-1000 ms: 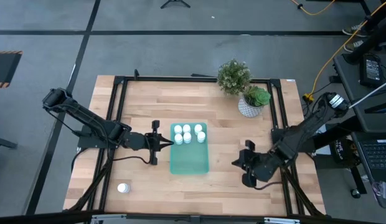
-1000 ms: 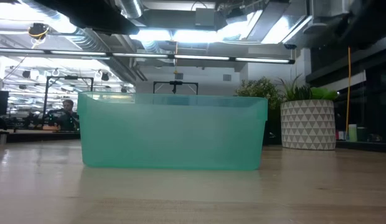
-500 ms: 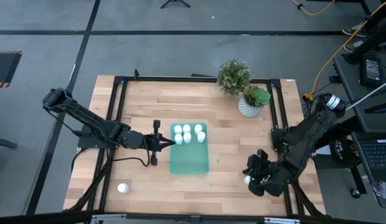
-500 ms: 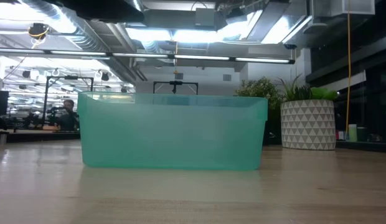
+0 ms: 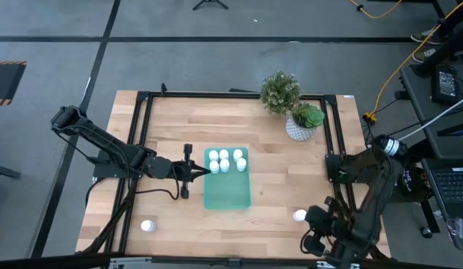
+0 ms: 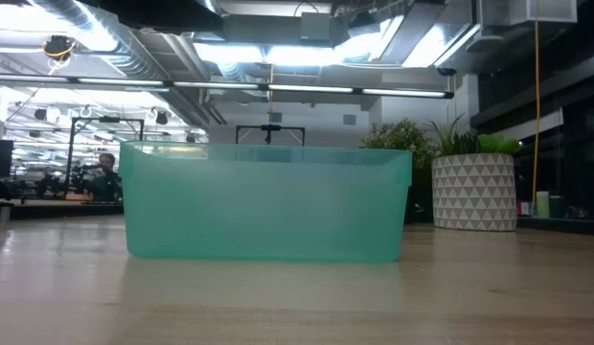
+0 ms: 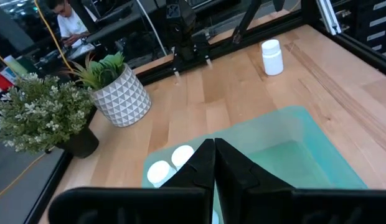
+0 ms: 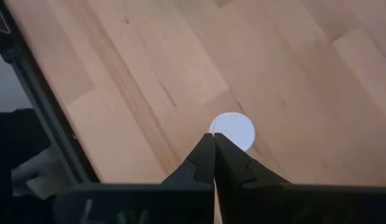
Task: Pick and place pill bottles into a basket
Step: Put the white pill bottle into the green bin
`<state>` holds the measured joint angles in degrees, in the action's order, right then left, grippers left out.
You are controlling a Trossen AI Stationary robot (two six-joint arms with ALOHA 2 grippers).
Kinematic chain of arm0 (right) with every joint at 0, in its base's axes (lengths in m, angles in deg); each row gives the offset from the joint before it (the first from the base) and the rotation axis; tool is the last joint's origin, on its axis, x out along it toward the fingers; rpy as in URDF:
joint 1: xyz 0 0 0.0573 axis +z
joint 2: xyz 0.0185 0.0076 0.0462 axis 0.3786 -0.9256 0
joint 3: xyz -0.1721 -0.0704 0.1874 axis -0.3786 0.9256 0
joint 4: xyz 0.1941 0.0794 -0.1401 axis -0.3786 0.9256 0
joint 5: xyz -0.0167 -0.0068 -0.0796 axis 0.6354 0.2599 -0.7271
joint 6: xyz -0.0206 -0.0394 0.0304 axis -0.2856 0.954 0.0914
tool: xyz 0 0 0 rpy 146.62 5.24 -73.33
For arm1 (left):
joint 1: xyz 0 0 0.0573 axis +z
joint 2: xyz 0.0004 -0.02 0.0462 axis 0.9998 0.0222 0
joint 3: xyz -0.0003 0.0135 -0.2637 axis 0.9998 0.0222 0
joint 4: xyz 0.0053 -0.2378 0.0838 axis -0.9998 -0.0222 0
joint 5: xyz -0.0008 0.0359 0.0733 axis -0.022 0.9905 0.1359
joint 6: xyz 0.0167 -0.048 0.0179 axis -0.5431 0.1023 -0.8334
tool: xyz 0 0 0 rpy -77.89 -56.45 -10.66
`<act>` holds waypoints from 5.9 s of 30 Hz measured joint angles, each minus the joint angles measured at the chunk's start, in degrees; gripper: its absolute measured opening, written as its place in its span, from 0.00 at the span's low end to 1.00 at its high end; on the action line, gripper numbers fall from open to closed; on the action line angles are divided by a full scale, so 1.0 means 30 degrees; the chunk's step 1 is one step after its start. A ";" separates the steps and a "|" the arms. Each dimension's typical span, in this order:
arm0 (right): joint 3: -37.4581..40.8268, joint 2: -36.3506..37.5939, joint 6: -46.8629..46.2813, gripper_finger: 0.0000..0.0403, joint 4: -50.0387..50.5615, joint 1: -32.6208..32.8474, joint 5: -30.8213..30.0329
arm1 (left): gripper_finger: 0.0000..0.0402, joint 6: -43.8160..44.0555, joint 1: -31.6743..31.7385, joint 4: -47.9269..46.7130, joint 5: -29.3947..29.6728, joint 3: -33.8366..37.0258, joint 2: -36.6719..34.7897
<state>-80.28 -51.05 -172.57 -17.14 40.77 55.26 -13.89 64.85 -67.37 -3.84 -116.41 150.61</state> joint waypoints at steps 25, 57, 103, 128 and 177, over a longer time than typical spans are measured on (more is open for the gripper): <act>0.0133 -0.1031 -0.1753 0.54 -0.0412 -0.0348 -0.0442 | 0.02 0.0517 -0.0001 -0.0043 -0.0010 0.0000 0.0000; 0.3256 -0.1031 -0.5869 0.80 -0.2402 -0.0200 0.0221 | 0.01 0.1568 -0.0003 -0.0123 -0.0010 0.0000 0.0000; 0.4206 -0.1016 -0.3675 0.38 -0.3885 -0.1350 0.0643 | 0.02 0.1668 0.0000 -0.0145 -0.0010 0.0000 0.0000; 0.1837 0.2223 1.4979 0.38 -0.7230 -0.7775 -0.0650 | 0.01 0.0808 -0.0001 -0.0145 -0.0007 0.0007 -0.0006; 0.1852 -0.2852 2.8796 0.38 -1.5070 -1.6479 0.4389 | 0.02 0.2681 -0.0006 -0.1092 -0.0010 0.0007 -0.0007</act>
<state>-74.73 -59.61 -86.18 -62.35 -8.67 68.43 -5.85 64.83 -70.65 -3.87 -116.39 150.58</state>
